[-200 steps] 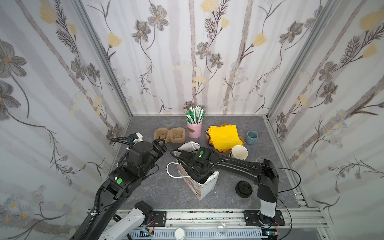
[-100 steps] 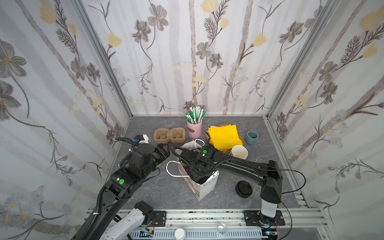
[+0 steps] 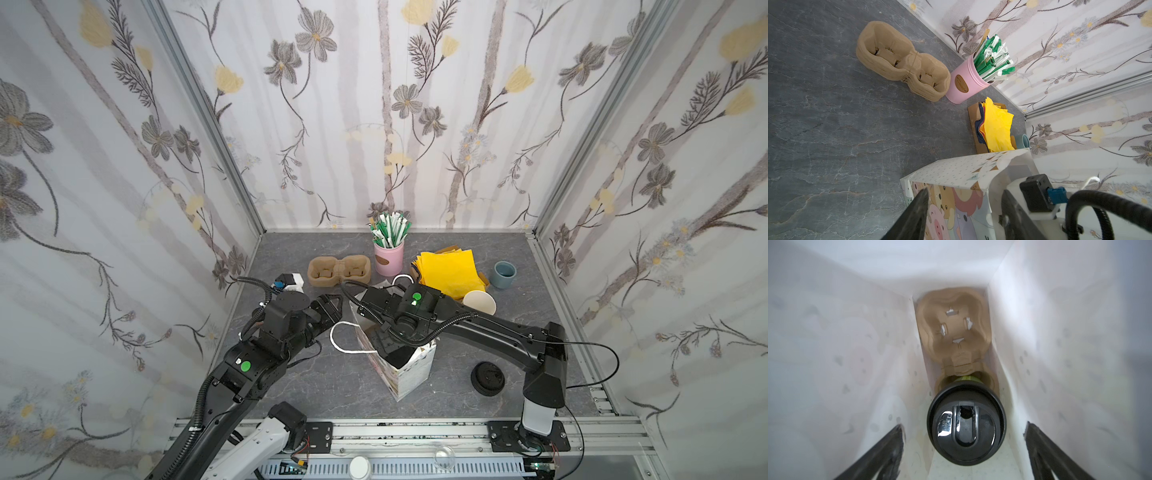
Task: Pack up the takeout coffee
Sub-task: 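Open the right gripper and lift it out of the bag, then move the right gripper to the pink cup and grasp a green-wrapped straw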
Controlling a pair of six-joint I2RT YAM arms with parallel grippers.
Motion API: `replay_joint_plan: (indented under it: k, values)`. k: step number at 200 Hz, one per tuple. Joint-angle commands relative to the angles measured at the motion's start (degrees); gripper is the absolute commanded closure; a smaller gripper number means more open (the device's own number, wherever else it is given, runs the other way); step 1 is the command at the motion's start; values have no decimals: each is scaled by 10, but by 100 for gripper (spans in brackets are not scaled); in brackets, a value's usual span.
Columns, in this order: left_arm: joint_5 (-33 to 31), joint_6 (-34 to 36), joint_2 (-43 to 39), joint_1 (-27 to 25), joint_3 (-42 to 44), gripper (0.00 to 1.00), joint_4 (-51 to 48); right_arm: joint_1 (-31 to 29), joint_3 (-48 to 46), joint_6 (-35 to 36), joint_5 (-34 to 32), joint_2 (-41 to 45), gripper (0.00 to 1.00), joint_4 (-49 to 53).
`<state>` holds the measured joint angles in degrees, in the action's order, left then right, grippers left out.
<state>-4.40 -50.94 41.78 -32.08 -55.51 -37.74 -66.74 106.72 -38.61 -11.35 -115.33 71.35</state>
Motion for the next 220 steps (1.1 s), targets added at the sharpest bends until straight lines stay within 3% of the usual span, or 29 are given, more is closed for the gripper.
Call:
replay_joint_plan:
  k: [1,80,112,133,157,187,205,220]
  values:
    - [-2,6,-2,1,2,43,14,-1,23,-13,-35,11,9,-3]
    - [-23,0,-15,1,6,40,14,-23,101,17,-91,64,11,-59]
    - [-74,-8,-20,1,-10,39,14,-46,131,93,-82,117,14,-160]
    - [-111,-13,-20,1,-20,37,14,-40,131,99,-113,158,15,-205]
    - [-153,-12,-18,1,-23,37,14,14,109,64,-144,186,20,-210]
    - [-186,-3,9,2,-38,36,22,118,77,37,-109,171,35,-215]
    - [-187,5,34,3,-49,35,32,174,83,69,-76,129,38,-225]
    - [-184,7,52,4,-54,35,45,193,80,155,-56,93,38,-257]
